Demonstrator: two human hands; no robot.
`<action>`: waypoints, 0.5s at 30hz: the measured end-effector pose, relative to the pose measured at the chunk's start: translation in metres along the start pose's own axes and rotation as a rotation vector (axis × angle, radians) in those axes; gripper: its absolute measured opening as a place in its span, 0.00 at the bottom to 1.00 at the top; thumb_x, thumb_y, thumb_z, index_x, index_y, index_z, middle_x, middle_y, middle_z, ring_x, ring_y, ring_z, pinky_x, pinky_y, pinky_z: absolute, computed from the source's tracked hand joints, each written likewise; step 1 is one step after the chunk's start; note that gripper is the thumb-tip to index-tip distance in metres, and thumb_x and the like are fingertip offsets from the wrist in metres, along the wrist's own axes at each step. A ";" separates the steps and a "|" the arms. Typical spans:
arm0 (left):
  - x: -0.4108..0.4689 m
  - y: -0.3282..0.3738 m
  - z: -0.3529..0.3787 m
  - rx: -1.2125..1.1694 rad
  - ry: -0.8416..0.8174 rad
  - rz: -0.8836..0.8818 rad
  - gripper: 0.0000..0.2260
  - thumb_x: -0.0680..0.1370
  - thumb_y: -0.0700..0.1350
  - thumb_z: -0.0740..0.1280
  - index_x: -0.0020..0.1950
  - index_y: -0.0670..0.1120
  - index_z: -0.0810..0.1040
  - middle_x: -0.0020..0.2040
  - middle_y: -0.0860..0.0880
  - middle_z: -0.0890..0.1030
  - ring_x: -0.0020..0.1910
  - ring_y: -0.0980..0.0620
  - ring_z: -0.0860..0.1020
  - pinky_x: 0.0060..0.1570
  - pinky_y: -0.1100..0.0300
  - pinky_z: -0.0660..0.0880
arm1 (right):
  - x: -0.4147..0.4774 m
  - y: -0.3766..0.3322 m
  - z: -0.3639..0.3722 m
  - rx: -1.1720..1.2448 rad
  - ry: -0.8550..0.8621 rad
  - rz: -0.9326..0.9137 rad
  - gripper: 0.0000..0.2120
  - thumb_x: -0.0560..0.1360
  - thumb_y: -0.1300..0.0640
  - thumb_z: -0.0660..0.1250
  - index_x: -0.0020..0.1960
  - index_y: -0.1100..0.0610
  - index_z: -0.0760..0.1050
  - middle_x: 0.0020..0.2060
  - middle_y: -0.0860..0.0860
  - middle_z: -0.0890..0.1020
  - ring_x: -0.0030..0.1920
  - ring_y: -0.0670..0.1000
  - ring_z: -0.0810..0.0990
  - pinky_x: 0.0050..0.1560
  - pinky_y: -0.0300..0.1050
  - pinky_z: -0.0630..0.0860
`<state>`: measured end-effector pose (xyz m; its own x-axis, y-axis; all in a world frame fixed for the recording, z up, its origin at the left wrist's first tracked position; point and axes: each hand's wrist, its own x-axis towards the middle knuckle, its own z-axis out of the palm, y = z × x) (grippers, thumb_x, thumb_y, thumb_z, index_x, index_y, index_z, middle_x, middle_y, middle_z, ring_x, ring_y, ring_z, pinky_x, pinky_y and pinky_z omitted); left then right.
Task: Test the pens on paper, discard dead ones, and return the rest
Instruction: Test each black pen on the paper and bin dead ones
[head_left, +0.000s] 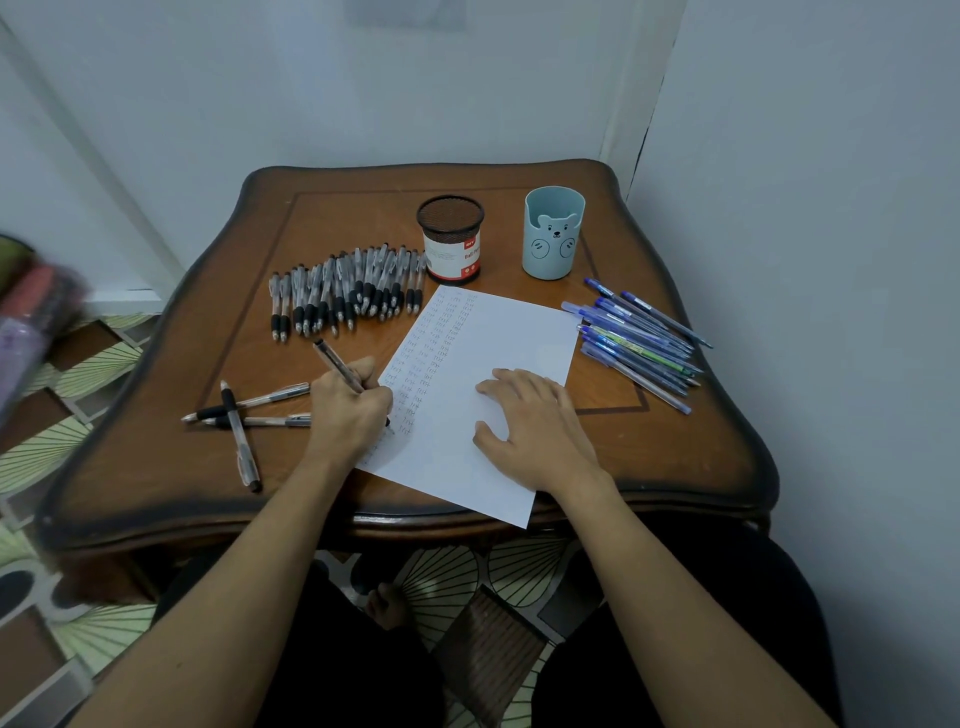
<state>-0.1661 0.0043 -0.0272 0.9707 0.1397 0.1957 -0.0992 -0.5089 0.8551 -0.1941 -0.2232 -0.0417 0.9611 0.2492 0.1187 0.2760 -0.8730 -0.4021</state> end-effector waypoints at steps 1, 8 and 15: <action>-0.001 0.001 0.000 0.012 0.000 0.012 0.16 0.68 0.27 0.63 0.28 0.41 0.61 0.25 0.47 0.63 0.25 0.55 0.64 0.25 0.59 0.63 | 0.000 0.000 0.000 -0.001 0.001 -0.001 0.23 0.79 0.41 0.57 0.72 0.46 0.66 0.75 0.45 0.66 0.75 0.46 0.59 0.78 0.51 0.50; -0.001 0.003 0.001 0.033 -0.006 0.012 0.19 0.67 0.26 0.63 0.27 0.46 0.59 0.26 0.49 0.61 0.28 0.52 0.61 0.29 0.57 0.60 | 0.000 0.000 0.000 0.005 0.003 -0.001 0.24 0.78 0.41 0.57 0.72 0.46 0.67 0.75 0.46 0.66 0.75 0.47 0.59 0.78 0.53 0.51; 0.000 -0.001 0.001 0.024 -0.025 0.047 0.19 0.67 0.26 0.63 0.27 0.45 0.59 0.25 0.52 0.61 0.26 0.55 0.59 0.28 0.57 0.58 | 0.000 0.000 -0.001 0.001 -0.002 -0.002 0.24 0.78 0.41 0.56 0.73 0.46 0.67 0.75 0.46 0.66 0.75 0.47 0.59 0.77 0.52 0.51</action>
<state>-0.1663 0.0045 -0.0287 0.9702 0.0945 0.2232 -0.1397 -0.5345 0.8335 -0.1944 -0.2236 -0.0412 0.9607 0.2516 0.1171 0.2775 -0.8723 -0.4026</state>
